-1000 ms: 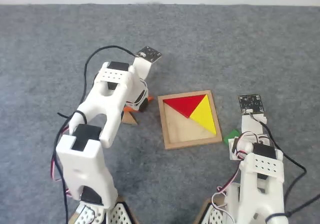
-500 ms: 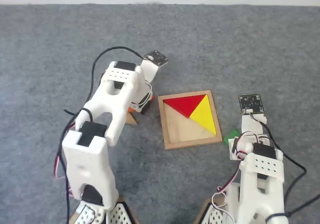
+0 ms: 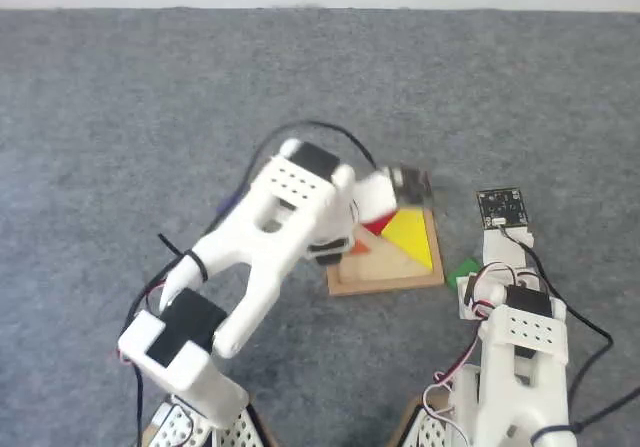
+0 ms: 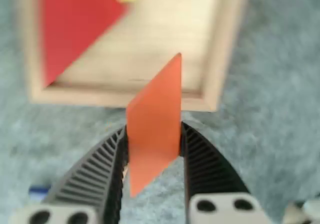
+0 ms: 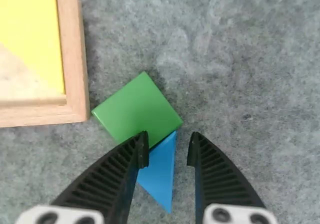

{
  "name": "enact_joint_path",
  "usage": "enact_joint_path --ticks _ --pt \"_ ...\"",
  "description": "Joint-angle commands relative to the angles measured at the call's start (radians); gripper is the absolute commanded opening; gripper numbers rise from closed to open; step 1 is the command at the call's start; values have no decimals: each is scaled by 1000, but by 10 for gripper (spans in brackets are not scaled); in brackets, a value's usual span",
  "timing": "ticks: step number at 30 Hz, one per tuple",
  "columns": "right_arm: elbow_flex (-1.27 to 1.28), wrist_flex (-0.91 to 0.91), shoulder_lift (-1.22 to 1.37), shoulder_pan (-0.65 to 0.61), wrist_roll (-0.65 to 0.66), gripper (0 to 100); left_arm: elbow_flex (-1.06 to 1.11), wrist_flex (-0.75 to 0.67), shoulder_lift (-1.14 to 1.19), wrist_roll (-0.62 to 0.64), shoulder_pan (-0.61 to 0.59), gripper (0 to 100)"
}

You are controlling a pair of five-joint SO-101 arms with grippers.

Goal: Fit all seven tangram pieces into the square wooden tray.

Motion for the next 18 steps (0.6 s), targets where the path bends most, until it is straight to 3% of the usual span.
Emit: enact_joint_path --ticks 1,12,18 --pt "-5 -18 -24 8 15 144 22 -104 -32 -109 12 36" --pt "-5 -18 -24 7 17 144 35 -287 107 -384 52 36" --pt "-5 -18 -24 7 18 144 25 -318 127 -385 46 36"
